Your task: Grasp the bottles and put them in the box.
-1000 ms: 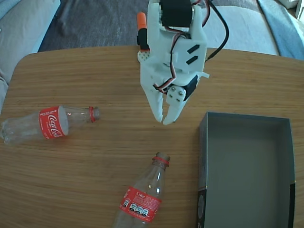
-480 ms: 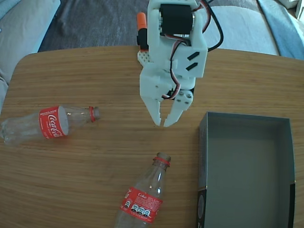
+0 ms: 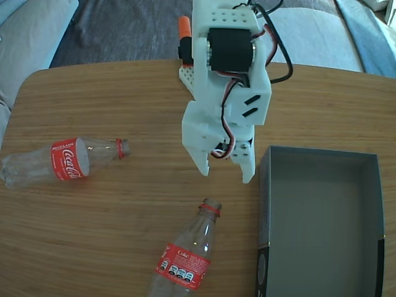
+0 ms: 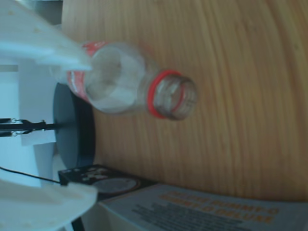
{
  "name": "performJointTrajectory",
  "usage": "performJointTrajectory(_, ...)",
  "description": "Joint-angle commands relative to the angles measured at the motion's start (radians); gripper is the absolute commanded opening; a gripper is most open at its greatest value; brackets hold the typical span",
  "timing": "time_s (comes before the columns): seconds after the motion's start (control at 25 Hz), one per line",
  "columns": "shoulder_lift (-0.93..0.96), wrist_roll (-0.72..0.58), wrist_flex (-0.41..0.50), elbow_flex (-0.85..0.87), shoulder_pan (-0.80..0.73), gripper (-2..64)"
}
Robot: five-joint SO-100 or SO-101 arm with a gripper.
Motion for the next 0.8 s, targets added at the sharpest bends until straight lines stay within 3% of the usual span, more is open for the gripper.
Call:
performJointTrajectory(0.0,-0.011,-0.008,-0.011,-0.061,0.006,30.0)
performJointTrajectory(0.36,-0.152,-0.012,-0.117,-0.133,0.04,35.9)
performJointTrajectory(0.76,-0.261,-0.011,-0.118,-0.153,0.135,38.7)
